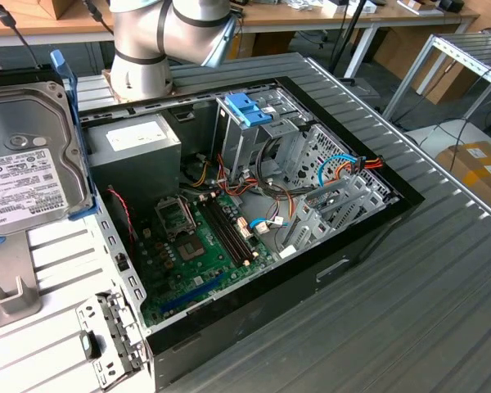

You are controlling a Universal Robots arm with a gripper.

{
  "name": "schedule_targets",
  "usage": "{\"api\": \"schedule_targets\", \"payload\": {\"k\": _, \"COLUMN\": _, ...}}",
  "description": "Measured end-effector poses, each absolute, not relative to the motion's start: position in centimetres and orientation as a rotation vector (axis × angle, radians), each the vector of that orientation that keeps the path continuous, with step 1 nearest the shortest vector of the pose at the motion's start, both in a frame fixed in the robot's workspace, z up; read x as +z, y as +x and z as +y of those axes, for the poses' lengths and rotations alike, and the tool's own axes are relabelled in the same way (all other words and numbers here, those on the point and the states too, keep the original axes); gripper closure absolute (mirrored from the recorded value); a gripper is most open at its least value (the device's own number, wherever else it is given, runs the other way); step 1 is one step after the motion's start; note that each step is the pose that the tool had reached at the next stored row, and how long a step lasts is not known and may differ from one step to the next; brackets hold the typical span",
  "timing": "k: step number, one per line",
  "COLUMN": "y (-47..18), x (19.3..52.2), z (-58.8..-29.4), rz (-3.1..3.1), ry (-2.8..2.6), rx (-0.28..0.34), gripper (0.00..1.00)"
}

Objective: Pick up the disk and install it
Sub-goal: 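Pick up the disk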

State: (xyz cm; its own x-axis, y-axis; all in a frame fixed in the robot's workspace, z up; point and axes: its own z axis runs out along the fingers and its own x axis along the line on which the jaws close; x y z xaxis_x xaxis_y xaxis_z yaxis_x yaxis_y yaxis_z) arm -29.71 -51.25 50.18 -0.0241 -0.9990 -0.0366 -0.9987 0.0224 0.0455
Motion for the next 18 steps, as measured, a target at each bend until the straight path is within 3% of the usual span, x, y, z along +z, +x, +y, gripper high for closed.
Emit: {"api": "schedule_targets", "payload": {"k": 18, "y": -29.2, "x": 50.1, "z": -52.4, "rz": -2.242, "ry": 2.191, "rx": -0.091, "gripper": 0.63}}
